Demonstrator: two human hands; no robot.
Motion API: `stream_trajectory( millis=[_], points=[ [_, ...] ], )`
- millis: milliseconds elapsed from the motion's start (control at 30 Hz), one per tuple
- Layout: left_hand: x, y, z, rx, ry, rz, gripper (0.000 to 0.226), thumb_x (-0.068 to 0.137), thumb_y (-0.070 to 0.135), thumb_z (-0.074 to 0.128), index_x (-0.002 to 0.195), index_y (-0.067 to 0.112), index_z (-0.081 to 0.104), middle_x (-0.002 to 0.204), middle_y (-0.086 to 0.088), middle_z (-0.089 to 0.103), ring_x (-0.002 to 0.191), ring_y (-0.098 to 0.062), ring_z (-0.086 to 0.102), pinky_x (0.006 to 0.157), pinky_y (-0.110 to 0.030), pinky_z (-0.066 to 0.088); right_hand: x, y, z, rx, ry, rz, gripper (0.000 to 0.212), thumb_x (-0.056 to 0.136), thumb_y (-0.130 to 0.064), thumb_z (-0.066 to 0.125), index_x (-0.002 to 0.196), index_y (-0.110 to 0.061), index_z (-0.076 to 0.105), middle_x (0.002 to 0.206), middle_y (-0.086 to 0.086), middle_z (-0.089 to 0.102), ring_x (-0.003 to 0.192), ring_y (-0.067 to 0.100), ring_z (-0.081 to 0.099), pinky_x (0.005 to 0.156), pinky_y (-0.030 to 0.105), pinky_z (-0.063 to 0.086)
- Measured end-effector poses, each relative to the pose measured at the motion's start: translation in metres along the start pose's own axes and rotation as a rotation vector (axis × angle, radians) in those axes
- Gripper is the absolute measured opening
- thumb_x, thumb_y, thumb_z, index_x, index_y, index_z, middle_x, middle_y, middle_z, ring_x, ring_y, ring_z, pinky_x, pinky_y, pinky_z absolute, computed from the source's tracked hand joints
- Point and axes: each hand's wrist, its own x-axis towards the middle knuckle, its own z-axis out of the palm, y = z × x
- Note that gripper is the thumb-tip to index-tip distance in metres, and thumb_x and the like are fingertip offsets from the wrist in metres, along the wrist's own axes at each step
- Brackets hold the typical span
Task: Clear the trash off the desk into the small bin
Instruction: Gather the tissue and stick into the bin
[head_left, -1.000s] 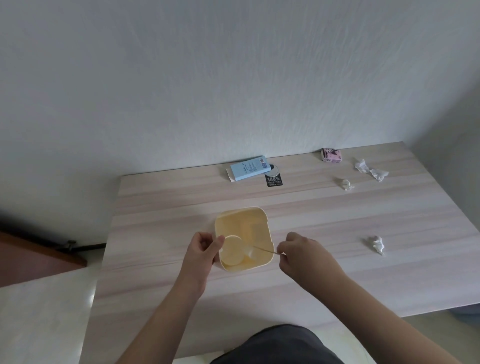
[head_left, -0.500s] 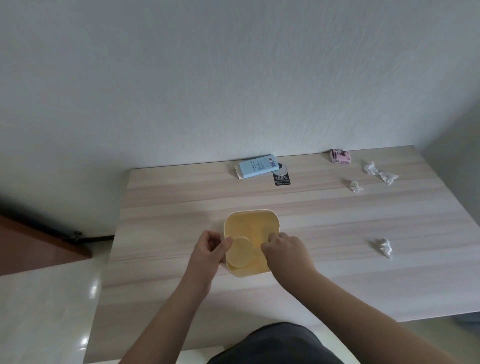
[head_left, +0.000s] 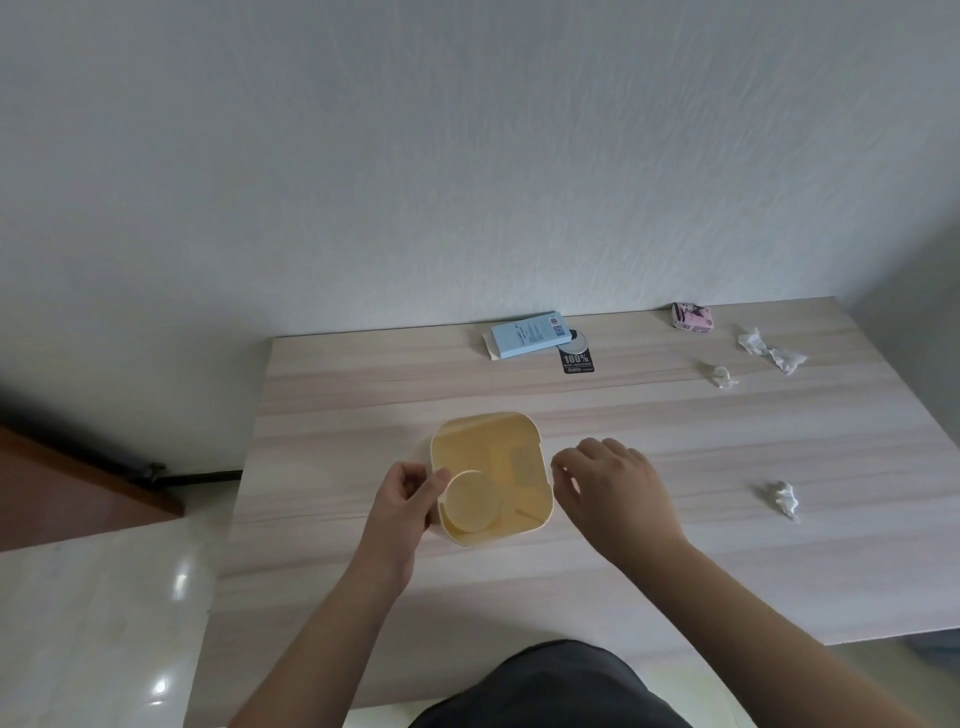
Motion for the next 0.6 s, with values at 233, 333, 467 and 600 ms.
stream_trajectory(
  millis=[233,333,467,600],
  points=[
    [0.014,0.008,-0.011,-0.077,0.008,-0.069,0.016,0.090,0.019,0.064,0.082,0.014,0.051,0.059,0.002,0.042,0.056,-0.014,0.039,0.058,-0.030,0.036,0.001,0.017,-0.007,0.045,0.057,0.143,0.010,0.083,-0.018,0.063,0.074,-0.016,0.065,0.064,0.001,0.060,0.058,0.026,0.057,0.048,0.029,0.044],
    [0.018,0.014,-0.010,-0.153,0.020,-0.109,0.018,0.091,0.016,0.061,0.078,0.015,0.048,0.056,0.002,0.038,0.053,-0.012,0.037,0.058,-0.029,0.035,0.002,0.019,-0.006,0.037,0.050,0.176,0.010,0.084,-0.019,0.062,0.076,-0.015,0.066,0.066,0.002,0.060,0.061,0.028,0.058,0.049,0.032,0.045],
    [0.025,0.023,-0.013,-0.193,0.000,-0.142,0.015,0.090,0.017,0.062,0.082,0.014,0.050,0.063,0.000,0.044,0.060,-0.015,0.044,0.065,-0.033,0.040,0.007,0.023,-0.006,0.041,0.025,0.183,0.007,0.084,-0.020,0.062,0.082,-0.016,0.067,0.073,0.002,0.063,0.067,0.028,0.061,0.054,0.034,0.048],
    [0.033,0.035,-0.014,-0.210,-0.014,-0.133,0.016,0.090,0.020,0.064,0.082,0.015,0.051,0.066,0.000,0.050,0.059,-0.014,0.050,0.067,-0.034,0.041,0.014,0.029,-0.005,0.056,-0.002,0.191,0.010,0.086,-0.021,0.061,0.091,-0.017,0.068,0.083,0.003,0.067,0.076,0.028,0.062,0.061,0.034,0.048]
  ],
)
